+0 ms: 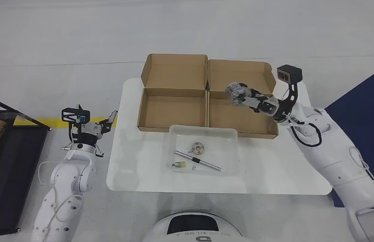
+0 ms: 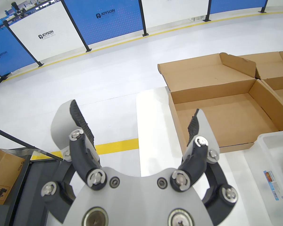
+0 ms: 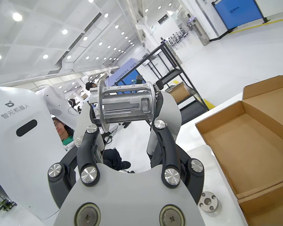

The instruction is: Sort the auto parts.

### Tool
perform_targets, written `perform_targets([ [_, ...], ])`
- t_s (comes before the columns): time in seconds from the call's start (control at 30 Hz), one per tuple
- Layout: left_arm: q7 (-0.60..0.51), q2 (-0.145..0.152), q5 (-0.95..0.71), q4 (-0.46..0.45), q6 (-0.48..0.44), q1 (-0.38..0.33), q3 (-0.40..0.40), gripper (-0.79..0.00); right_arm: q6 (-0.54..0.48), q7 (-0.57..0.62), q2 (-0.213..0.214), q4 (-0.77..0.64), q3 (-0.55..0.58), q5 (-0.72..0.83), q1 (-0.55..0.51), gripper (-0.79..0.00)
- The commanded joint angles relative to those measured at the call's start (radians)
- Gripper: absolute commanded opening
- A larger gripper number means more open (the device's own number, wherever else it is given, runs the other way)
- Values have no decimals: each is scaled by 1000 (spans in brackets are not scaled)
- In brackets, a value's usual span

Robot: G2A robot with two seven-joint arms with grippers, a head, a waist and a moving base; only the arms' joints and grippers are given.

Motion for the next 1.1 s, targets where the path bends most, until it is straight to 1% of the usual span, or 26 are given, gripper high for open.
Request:
perform_targets([
  [0.0,0,0,0,0,0,0,0,0,50,-134,-8,-15,18,-178,-12,-785],
  [0.07,0,0,0,0,0,0,0,0,129,-276,-15,-28,43,-353,-24,-785],
  [0.1,0,0,0,0,0,0,0,0,189,-367,-19,-47,56,-473,-33,-785],
  [0.17,0,0,0,0,0,0,0,0,324,-553,-27,-112,64,-714,-71,-785],
  [0.2,0,0,0,0,0,0,0,0,407,-637,-31,-144,63,-836,-92,-785],
  [0.27,0,0,0,0,0,0,0,0,533,-760,-40,-200,47,-997,-133,-785],
  [0.4,0,0,0,0,0,0,0,0,653,-871,-52,-234,33,-1139,-169,-785],
  [0.43,0,0,0,0,0,0,0,0,696,-904,-55,-238,33,-1180,-175,-785],
  [0.57,0,0,0,0,0,0,0,0,962,-1022,-71,-255,11,-1404,-201,-785],
  [0.63,0,0,0,0,0,0,0,0,1058,-1048,-82,-254,-10,-1471,-206,-785],
  [0.7,0,0,0,0,0,0,0,0,1106,-1055,-93,-243,-28,-1501,-202,-785],
  [0.77,0,0,0,0,0,0,0,0,1121,-1049,-103,-228,-42,-1516,-193,-785],
  [1.07,0,0,0,0,0,0,0,0,1145,-1053,-133,-197,-56,-1552,-181,-785],
])
